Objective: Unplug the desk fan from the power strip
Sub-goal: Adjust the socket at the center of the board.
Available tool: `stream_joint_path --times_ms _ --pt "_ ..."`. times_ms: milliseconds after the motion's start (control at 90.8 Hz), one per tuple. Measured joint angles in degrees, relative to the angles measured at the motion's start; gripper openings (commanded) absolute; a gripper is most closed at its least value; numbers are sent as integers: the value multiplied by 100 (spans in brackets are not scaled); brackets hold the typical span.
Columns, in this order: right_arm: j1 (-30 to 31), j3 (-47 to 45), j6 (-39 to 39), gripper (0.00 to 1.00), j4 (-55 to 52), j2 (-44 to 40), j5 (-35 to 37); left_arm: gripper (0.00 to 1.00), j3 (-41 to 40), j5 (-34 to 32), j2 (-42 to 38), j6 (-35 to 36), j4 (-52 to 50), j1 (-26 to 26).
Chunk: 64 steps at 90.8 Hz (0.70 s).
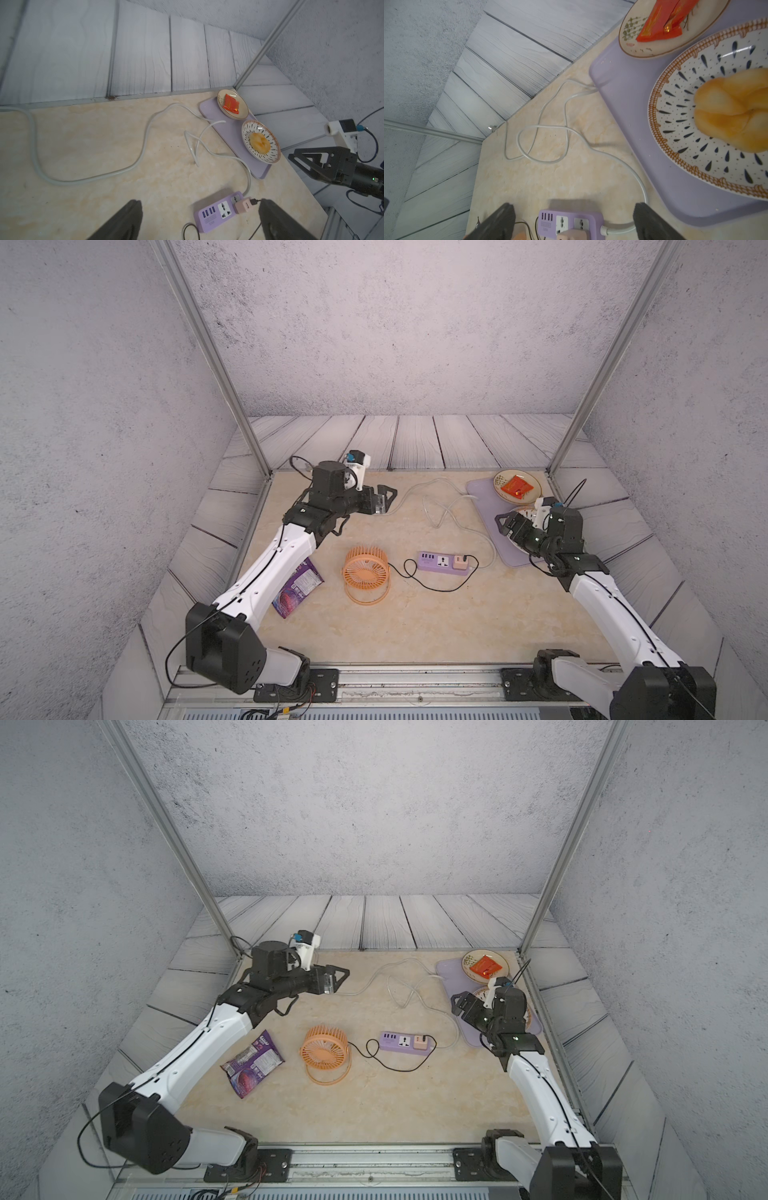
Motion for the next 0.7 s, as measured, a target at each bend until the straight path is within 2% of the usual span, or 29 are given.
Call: stream_joint_path --times_ms 297,484,705 --pt "0 -640 -2 97 -483 -970 -280 91 623 -46 1821 337 -675 -999" --pt "0 -868 -7 97 -610 -1410 -262 89 664 -175 2422 59 -708 -1217" --pt "0 -881 -7 97 -697 -1453 -275 87 702 -522 2935 -313 -702 -1408"
